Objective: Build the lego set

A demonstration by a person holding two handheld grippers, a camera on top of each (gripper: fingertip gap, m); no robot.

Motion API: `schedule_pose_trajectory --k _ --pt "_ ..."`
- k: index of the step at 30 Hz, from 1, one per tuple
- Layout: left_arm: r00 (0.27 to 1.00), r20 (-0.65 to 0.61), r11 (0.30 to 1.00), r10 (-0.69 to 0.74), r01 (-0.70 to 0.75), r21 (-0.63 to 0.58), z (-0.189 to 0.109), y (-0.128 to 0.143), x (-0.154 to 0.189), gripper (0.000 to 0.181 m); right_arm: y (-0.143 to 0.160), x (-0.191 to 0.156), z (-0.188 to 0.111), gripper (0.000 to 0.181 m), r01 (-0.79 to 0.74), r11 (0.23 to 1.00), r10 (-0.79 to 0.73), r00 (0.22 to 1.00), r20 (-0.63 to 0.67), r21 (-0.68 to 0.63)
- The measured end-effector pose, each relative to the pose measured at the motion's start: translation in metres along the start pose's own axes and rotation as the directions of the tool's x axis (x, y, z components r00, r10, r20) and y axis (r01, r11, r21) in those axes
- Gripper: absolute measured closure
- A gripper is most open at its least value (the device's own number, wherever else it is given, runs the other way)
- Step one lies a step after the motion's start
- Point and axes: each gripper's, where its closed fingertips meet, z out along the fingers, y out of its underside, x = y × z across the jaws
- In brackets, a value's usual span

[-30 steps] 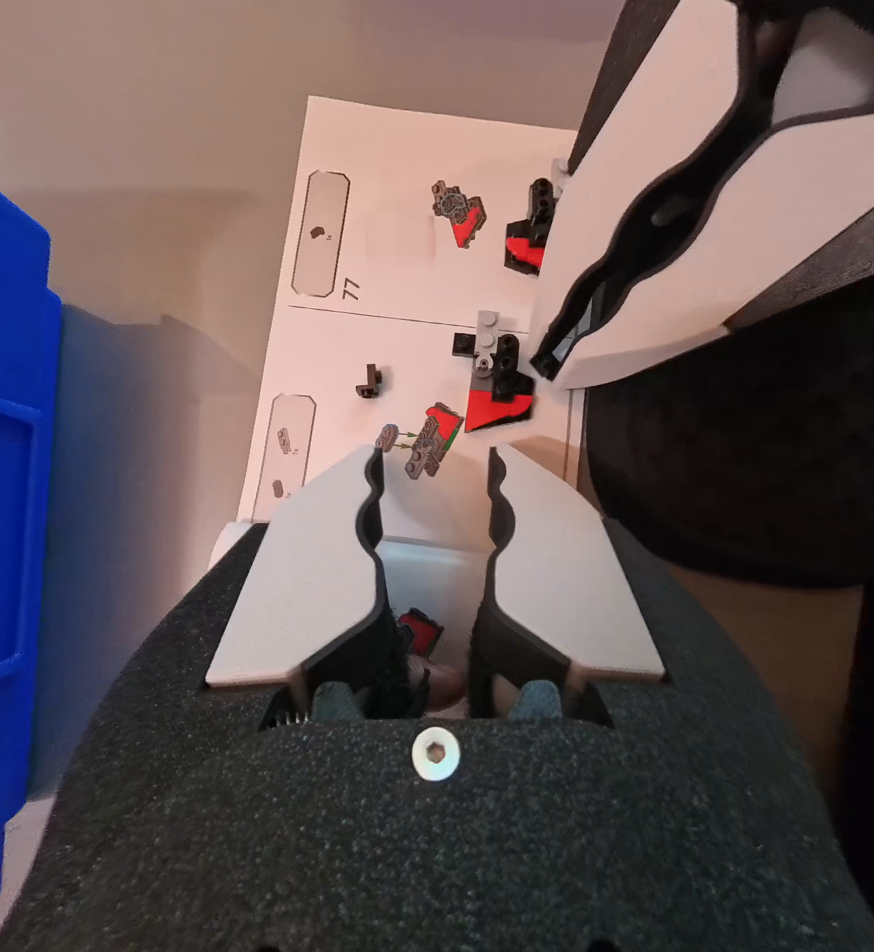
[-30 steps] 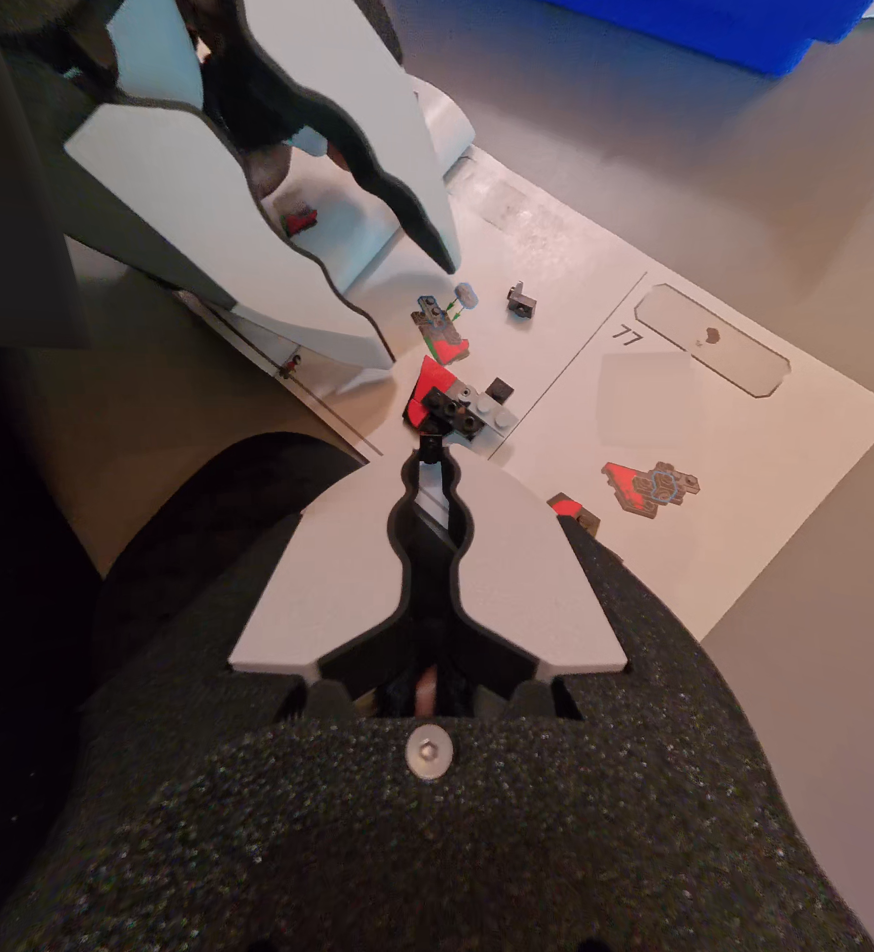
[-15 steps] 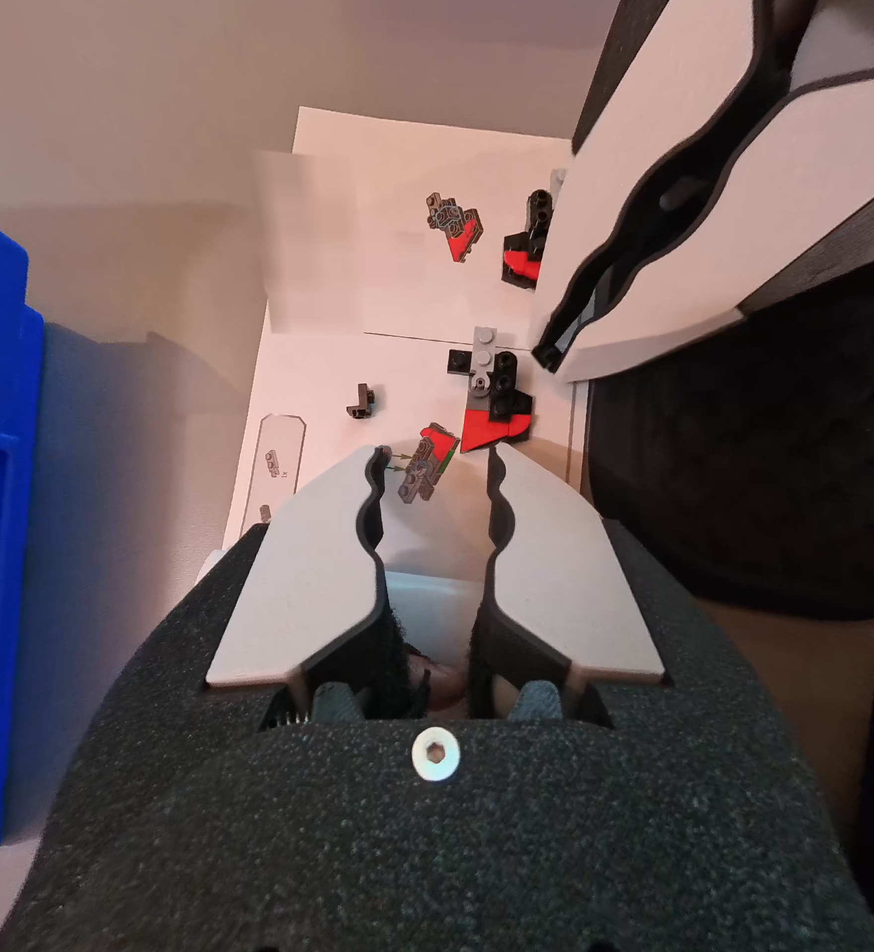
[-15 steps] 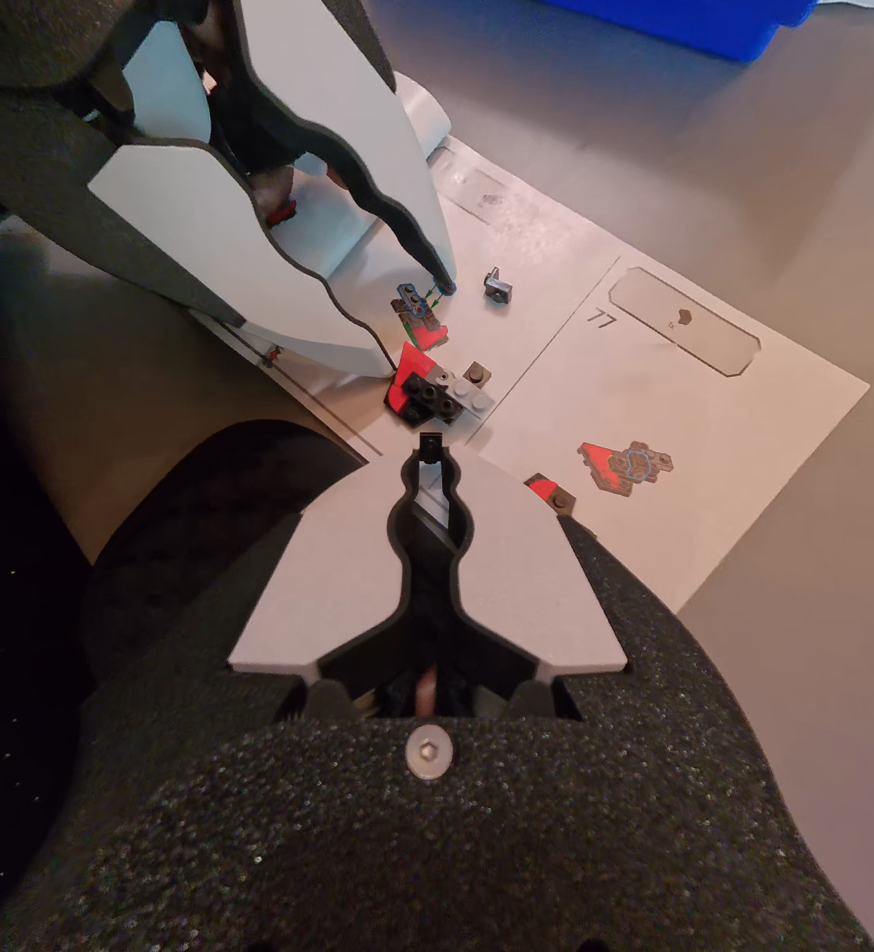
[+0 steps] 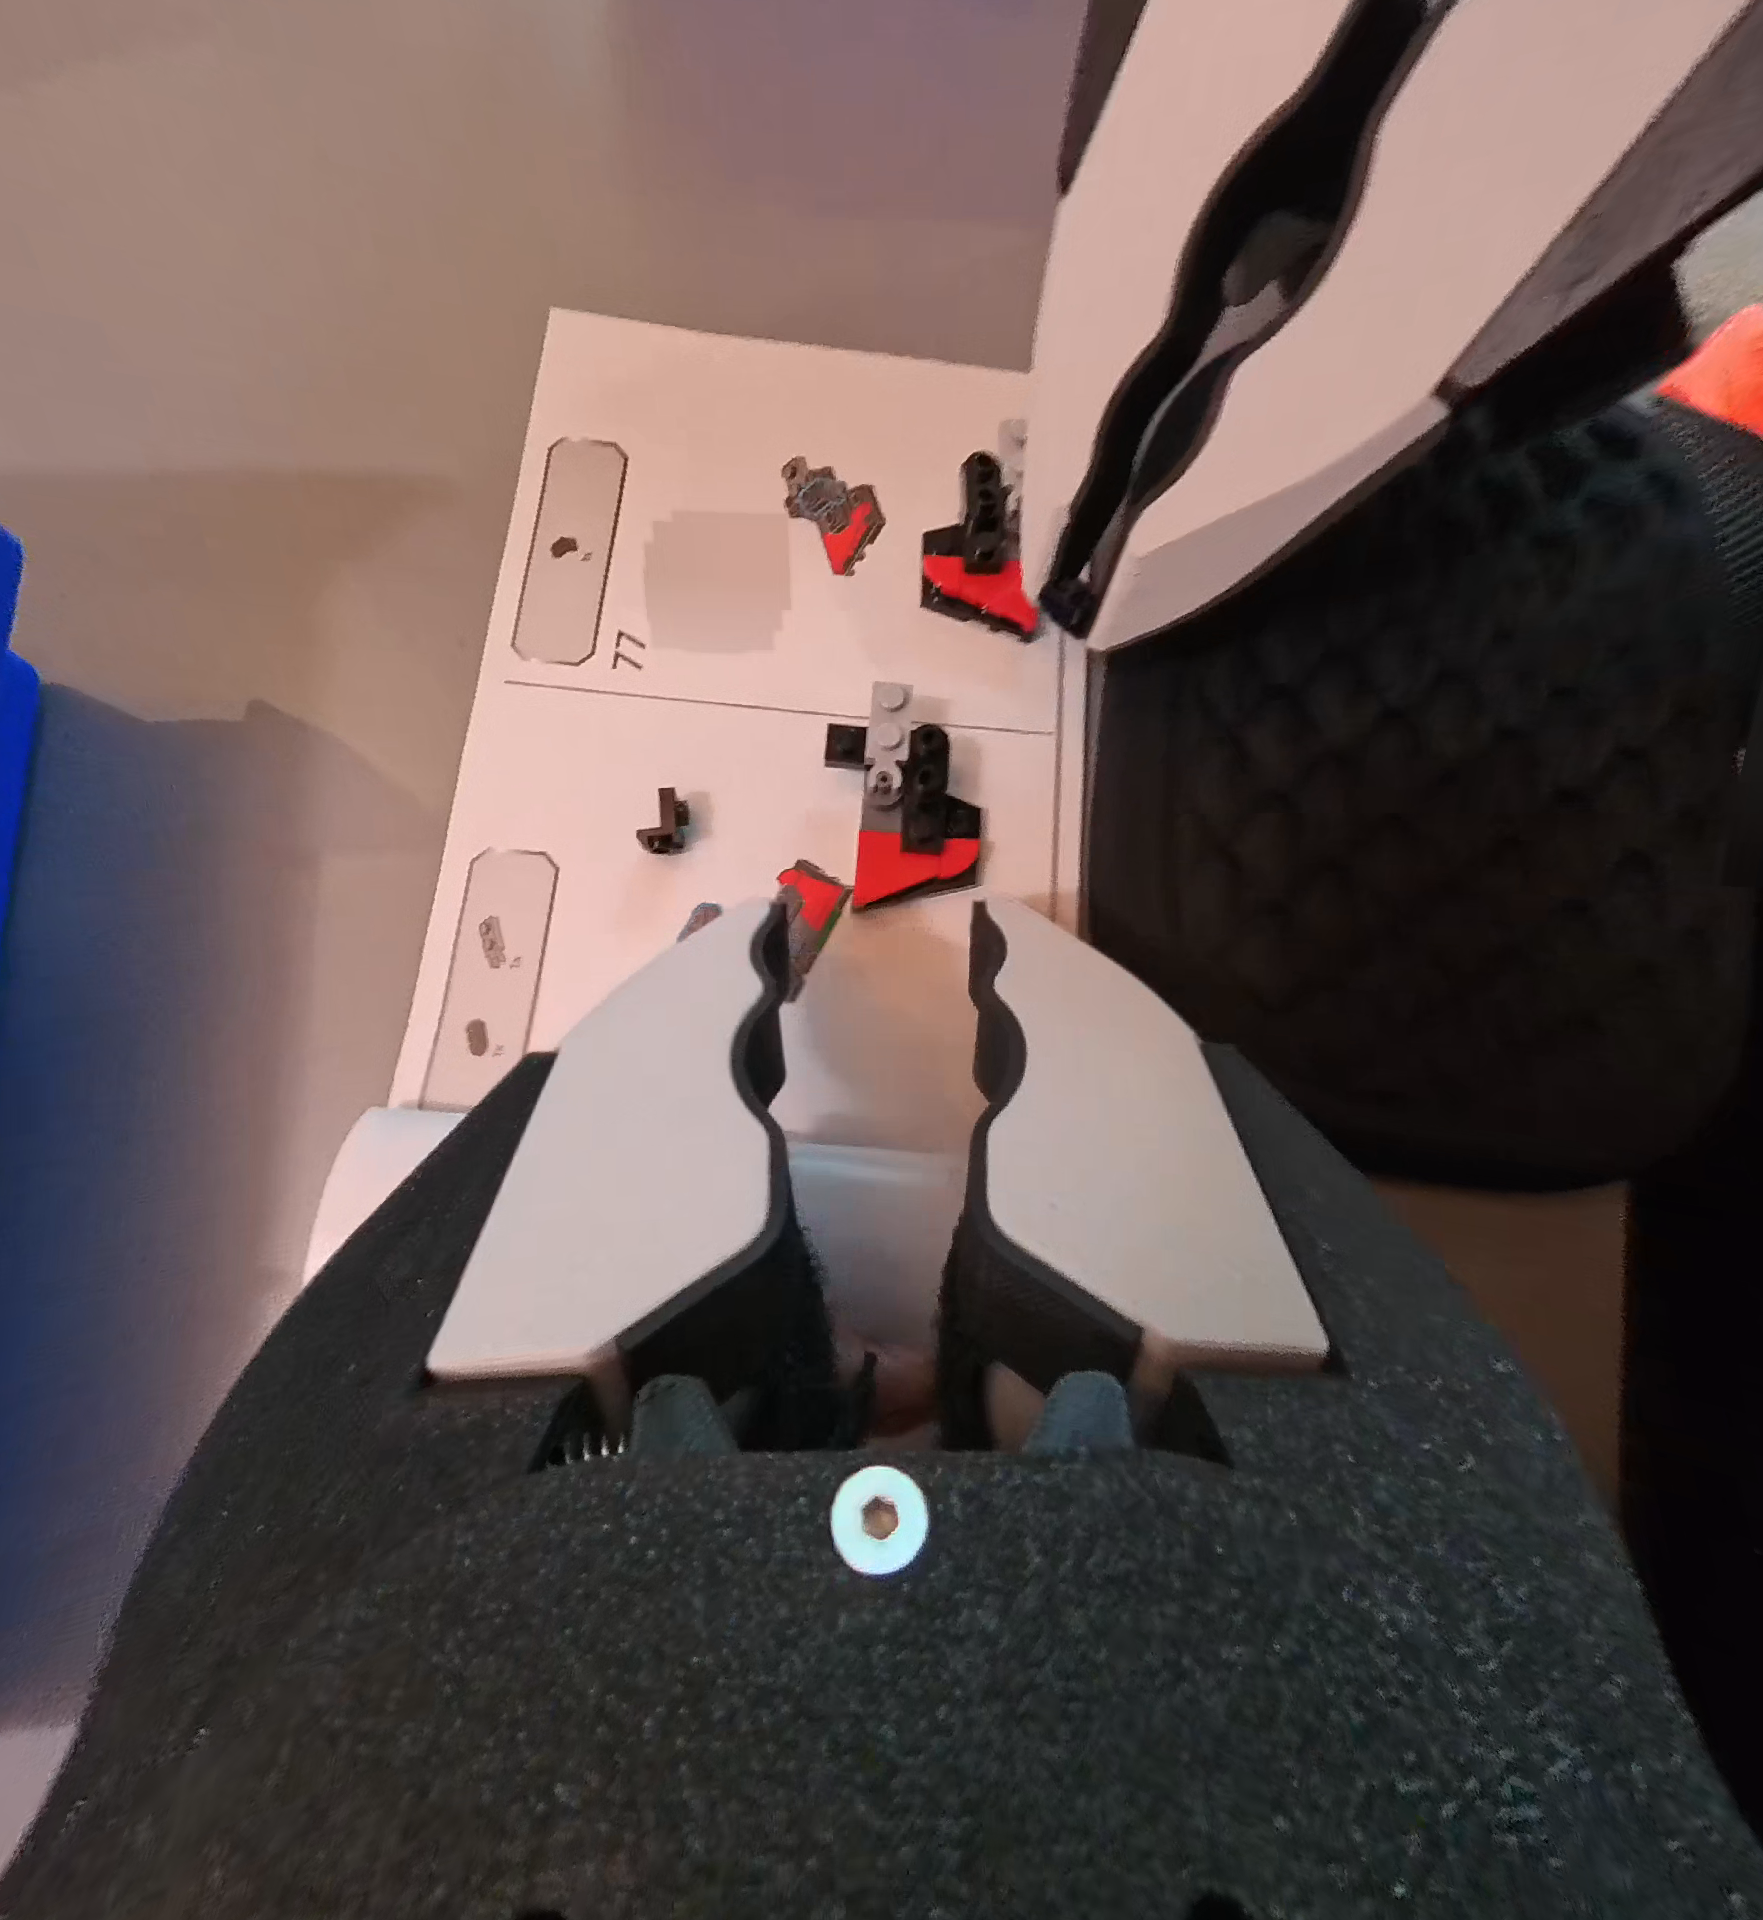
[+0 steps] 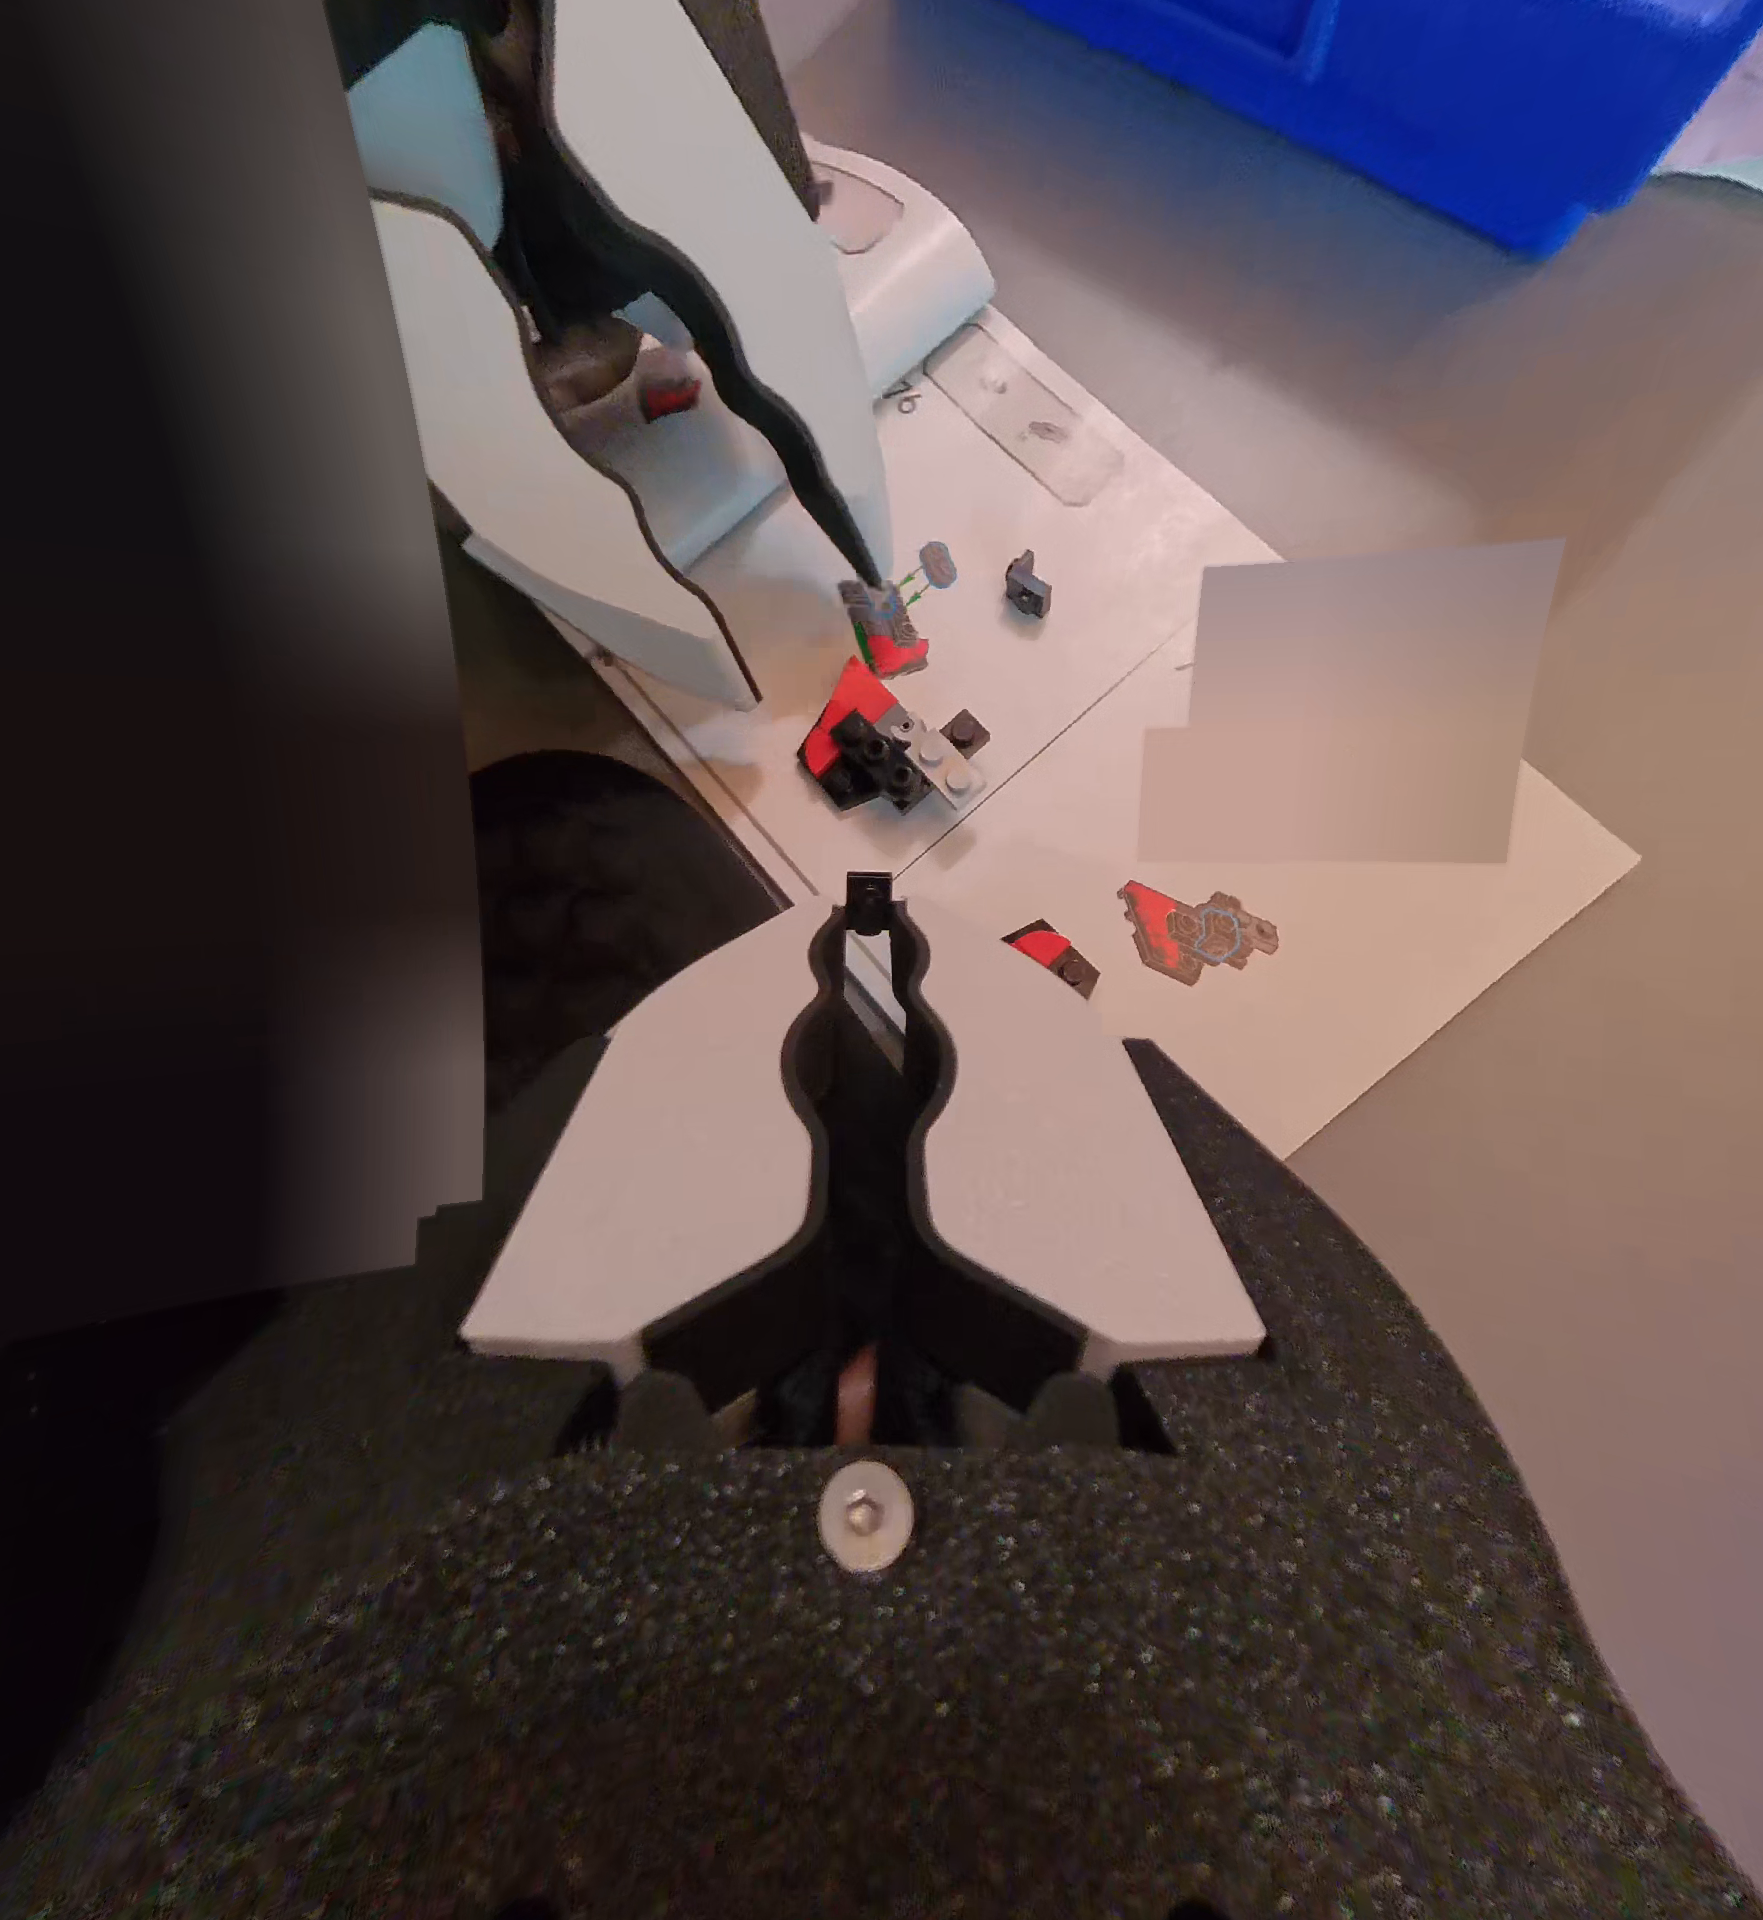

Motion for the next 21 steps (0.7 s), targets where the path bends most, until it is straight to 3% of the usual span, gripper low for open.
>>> schedule_pose_trajectory --k 12,21 --pt "0.970 -0.184 0.952 0.157 -0.099 0.289 -0.016 -0.037 0.051 0.166 -0.010 -0.044 -0.007 0.173 0.263 0.954 -0.284 0.947 0.152 0.144" --pt "0.941 -0.233 0.932 0.246 -0.164 0.325 -0.020 -0.038 0.069 0.172 -0.016 -0.055 -0.006 0.173 0.404 0.905 -0.420 0.899 0.122 0.136"
